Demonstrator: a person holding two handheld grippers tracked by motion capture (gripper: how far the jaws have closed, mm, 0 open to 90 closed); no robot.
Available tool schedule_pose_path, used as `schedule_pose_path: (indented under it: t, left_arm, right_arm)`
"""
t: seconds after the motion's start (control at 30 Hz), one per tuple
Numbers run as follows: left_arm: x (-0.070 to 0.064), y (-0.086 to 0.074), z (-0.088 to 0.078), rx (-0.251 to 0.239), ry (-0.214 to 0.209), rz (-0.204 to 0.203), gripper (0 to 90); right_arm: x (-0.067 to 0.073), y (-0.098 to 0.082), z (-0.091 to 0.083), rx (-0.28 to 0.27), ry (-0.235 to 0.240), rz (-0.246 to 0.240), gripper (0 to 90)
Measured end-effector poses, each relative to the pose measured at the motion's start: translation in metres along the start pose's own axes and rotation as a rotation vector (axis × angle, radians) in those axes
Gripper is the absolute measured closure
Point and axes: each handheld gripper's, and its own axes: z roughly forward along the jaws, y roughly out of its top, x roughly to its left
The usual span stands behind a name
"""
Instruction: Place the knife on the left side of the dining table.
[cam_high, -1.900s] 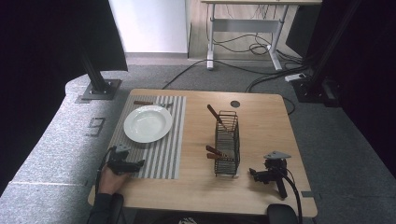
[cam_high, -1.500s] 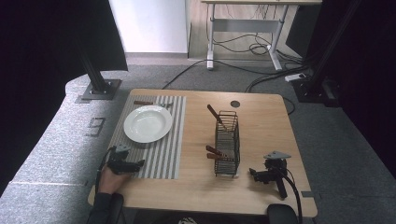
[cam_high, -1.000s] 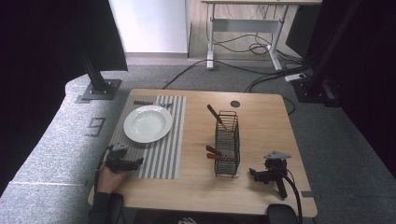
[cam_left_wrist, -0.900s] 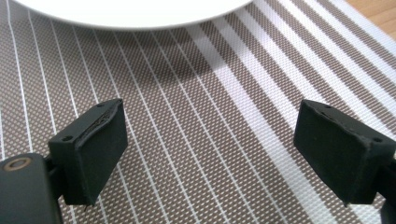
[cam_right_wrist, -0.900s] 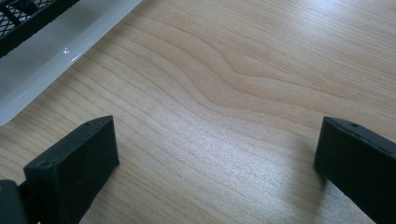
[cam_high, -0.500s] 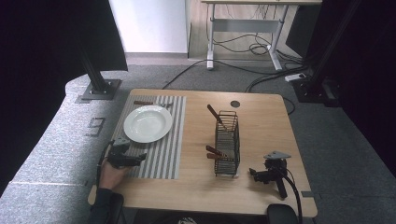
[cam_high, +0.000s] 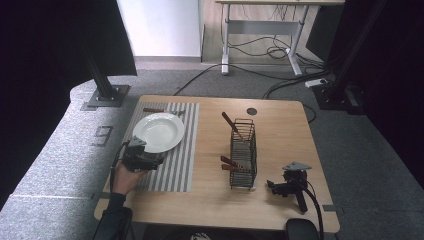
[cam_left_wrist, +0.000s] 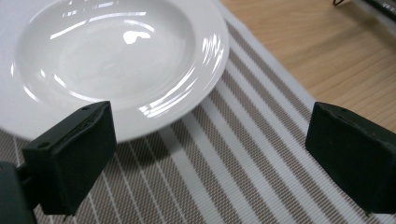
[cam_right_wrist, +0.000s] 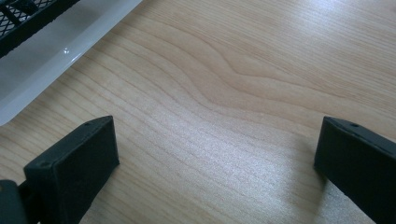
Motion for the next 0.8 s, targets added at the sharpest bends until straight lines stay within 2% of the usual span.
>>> schedule_pose_path:
  t: [0.13, 0.37, 0.8]
  left_arm:
    - [-0.005, 0.015, 0.000, -0.003, -0.003, 0.001, 0.0]
    - [-0.010, 0.031, 0.000, 0.000, -0.009, 0.019, 0.0]
    - [-0.022, 0.063, 0.002, -0.015, -0.026, 0.017, 0.0]
  right_arm:
    - [0.000, 0.000, 0.000, 0.000, 0.000, 0.000, 0.0]
    - [0.000, 0.000, 0.000, 0.000, 0.000, 0.000, 0.0]
    - [0.000, 0.000, 0.000, 0.000, 0.000, 0.000, 0.0]
